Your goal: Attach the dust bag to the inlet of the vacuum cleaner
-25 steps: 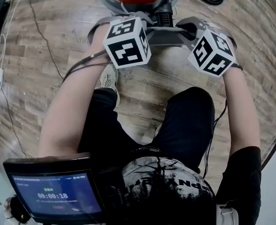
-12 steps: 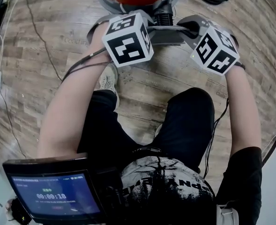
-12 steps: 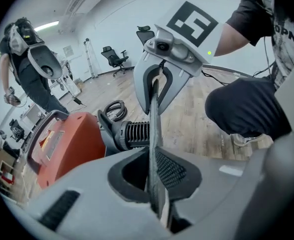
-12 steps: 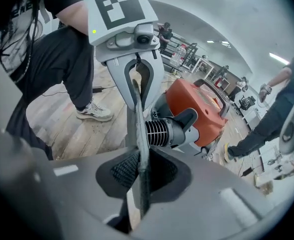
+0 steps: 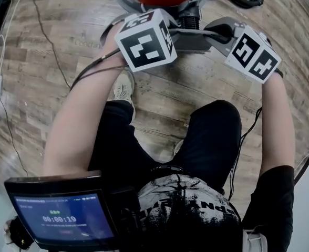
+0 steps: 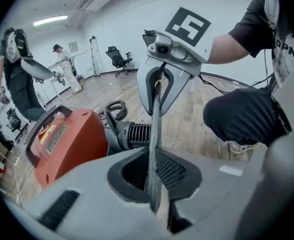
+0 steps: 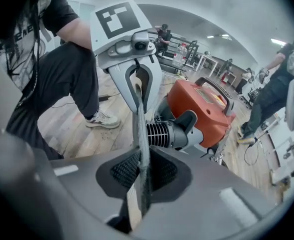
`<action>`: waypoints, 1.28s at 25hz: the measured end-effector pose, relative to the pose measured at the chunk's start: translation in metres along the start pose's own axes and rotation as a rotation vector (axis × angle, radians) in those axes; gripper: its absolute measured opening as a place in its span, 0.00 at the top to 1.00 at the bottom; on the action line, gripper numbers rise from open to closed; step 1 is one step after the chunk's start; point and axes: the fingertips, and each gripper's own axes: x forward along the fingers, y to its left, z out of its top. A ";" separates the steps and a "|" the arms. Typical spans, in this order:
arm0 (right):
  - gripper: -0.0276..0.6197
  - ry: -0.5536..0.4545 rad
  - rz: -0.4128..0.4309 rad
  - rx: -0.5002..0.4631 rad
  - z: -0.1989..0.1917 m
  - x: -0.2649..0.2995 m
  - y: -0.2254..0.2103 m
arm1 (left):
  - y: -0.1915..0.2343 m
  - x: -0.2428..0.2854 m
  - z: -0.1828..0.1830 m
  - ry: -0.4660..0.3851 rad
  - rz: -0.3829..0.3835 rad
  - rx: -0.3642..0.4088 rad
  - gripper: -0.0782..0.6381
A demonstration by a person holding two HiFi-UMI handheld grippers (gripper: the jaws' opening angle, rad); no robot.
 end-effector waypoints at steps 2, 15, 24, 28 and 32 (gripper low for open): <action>0.89 -0.022 0.020 0.028 0.001 -0.003 -0.002 | 0.000 -0.003 0.003 -0.011 -0.003 -0.002 0.85; 0.90 -0.007 0.020 0.084 -0.003 -0.010 -0.009 | -0.002 0.002 0.015 -0.046 -0.057 -0.075 0.85; 0.90 0.081 -0.067 -0.126 0.001 -0.017 -0.013 | 0.002 -0.002 0.019 0.017 0.050 0.085 0.85; 0.90 0.081 -0.061 -0.081 -0.002 -0.013 -0.016 | 0.005 -0.001 0.017 0.019 0.052 0.046 0.85; 0.90 0.079 -0.037 -0.036 -0.002 -0.012 -0.019 | 0.003 0.001 0.018 0.011 0.019 0.009 0.85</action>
